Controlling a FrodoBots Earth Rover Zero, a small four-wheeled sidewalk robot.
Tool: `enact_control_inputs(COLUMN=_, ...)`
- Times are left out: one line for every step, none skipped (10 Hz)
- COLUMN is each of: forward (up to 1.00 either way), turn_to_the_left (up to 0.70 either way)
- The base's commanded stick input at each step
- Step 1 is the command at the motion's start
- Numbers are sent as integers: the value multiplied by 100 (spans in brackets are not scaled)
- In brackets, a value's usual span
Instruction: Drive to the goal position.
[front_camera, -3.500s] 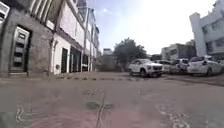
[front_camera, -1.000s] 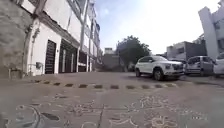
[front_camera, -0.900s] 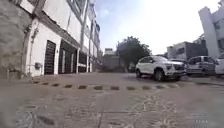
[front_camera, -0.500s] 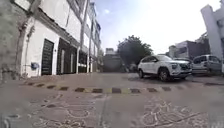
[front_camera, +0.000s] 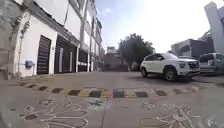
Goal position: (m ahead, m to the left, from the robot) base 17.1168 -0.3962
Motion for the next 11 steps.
enact_control_inputs(forward=100, turn_to_the_left=6)
enact_control_inputs(forward=100, turn_to_the_left=6)
enact_control_inputs(forward=100, turn_to_the_left=6)
enact_control_inputs(forward=100, turn_to_the_left=6)
enact_control_inputs(forward=100, turn_to_the_left=-2)
enact_control_inputs(forward=100, turn_to_the_left=-21)
enact_control_inputs(forward=100, turn_to_the_left=-34)
enact_control_inputs(forward=100, turn_to_the_left=-27)
enact_control_inputs(forward=100, turn_to_the_left=-2)
enact_control_inputs(forward=100, turn_to_the_left=6)
enact_control_inputs(forward=100, turn_to_the_left=6)
